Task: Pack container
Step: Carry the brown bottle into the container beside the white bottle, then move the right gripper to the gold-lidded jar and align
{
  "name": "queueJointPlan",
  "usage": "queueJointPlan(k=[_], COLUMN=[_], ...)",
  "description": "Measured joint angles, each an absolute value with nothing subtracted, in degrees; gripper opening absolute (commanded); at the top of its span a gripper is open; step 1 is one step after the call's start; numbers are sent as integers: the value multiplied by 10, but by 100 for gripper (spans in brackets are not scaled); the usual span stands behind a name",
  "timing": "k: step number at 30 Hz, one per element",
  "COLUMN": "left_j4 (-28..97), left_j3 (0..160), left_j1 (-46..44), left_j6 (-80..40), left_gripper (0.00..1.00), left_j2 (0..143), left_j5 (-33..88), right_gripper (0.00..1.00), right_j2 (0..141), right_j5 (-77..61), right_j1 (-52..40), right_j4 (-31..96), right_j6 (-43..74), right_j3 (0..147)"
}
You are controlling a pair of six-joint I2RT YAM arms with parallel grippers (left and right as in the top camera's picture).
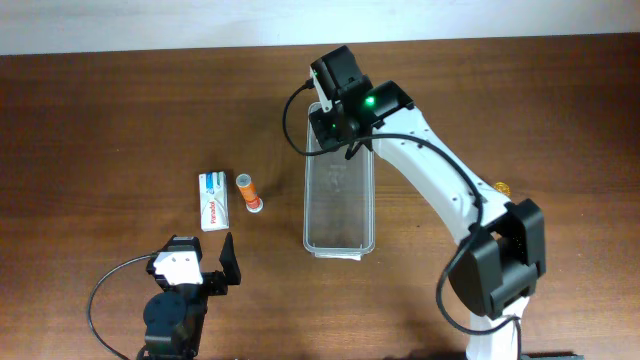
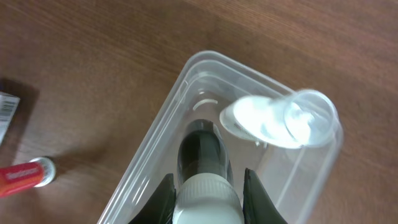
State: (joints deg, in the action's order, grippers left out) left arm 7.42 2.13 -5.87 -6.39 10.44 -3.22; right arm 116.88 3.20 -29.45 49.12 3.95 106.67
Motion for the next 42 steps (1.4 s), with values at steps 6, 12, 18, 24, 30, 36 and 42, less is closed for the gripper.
queueJointPlan(k=[6, 12, 18, 24, 30, 36, 42], left_j4=[74, 74, 74, 74, 74, 74, 74], left_j3=[21, 21, 21, 21, 21, 21, 21], left_j1=[-59, -59, -59, -59, -59, -59, -59], left_j6=[-64, -64, -64, -64, -64, -64, -64], left_gripper=[99, 99, 99, 99, 99, 99, 99], left_j2=[104, 104, 104, 104, 104, 104, 104], left_j5=[-32, -32, -32, -32, -32, -32, -32], right_gripper=[5, 5, 34, 45, 47, 49, 58], right_j2=[1202, 1217, 1222, 1222, 1221, 1188, 1058], right_j5=[38, 39, 39, 41, 41, 41, 51], right_j1=[-295, -295, -295, -295, -295, -295, -284], right_j4=[454, 443, 443, 439, 489, 586, 702], right_j6=[18, 13, 13, 11, 16, 49, 95], right_j3=[1067, 1067, 1066, 1066, 1069, 1085, 1097])
